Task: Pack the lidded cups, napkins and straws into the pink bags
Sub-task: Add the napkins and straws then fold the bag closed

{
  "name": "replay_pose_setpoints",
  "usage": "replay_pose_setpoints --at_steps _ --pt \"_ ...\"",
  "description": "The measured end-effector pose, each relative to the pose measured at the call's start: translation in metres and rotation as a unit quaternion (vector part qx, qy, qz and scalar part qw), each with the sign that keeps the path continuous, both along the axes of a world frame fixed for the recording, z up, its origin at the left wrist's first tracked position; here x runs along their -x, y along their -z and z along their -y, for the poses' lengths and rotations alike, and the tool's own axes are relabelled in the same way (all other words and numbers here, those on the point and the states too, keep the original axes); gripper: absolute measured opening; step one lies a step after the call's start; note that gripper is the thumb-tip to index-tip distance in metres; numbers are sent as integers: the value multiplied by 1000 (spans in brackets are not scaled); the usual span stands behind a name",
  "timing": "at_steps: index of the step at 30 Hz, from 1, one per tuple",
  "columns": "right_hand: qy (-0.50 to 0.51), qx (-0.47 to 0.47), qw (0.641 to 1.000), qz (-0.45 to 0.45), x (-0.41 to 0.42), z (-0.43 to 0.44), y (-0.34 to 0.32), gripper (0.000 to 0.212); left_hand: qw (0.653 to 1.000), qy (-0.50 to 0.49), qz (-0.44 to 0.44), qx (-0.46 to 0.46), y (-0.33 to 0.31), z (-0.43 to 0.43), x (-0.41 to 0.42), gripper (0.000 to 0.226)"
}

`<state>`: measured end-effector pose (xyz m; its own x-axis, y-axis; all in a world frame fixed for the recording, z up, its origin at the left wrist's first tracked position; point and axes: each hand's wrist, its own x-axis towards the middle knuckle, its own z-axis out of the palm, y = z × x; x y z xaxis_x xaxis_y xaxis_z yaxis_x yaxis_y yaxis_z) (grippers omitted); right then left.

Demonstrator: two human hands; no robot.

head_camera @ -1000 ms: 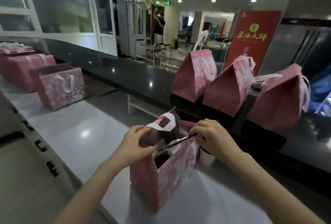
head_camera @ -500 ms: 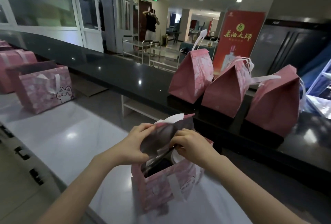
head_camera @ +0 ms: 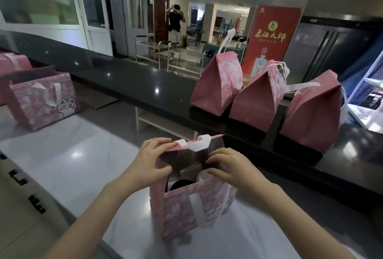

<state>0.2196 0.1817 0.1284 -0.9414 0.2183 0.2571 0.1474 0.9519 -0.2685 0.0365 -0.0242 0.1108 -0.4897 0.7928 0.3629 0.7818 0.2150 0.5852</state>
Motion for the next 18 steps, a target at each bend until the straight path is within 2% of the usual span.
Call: replay_pose_setpoints --at_steps 3,5,9,11,14,18 --pt "12 41 999 14 -20 -21 -5 60 999 -42 -6 -27 4 1 -10 53" --pt "10 74 996 53 -29 -36 -9 83 999 -46 8 -12 4 3 -16 59" --pt "-26 9 990 135 -23 -59 -11 110 995 -36 26 91 0 6 -25 98" --pt "-40 -30 988 145 -13 -67 -8 116 992 -34 21 116 -4 6 -26 108" --pt "-55 -59 987 140 6 -77 -6 123 990 -36 -7 135 -12 3 -24 102" --pt "-74 -63 987 130 29 -87 -5 124 989 -56 -50 125 -15 -1 -22 80"
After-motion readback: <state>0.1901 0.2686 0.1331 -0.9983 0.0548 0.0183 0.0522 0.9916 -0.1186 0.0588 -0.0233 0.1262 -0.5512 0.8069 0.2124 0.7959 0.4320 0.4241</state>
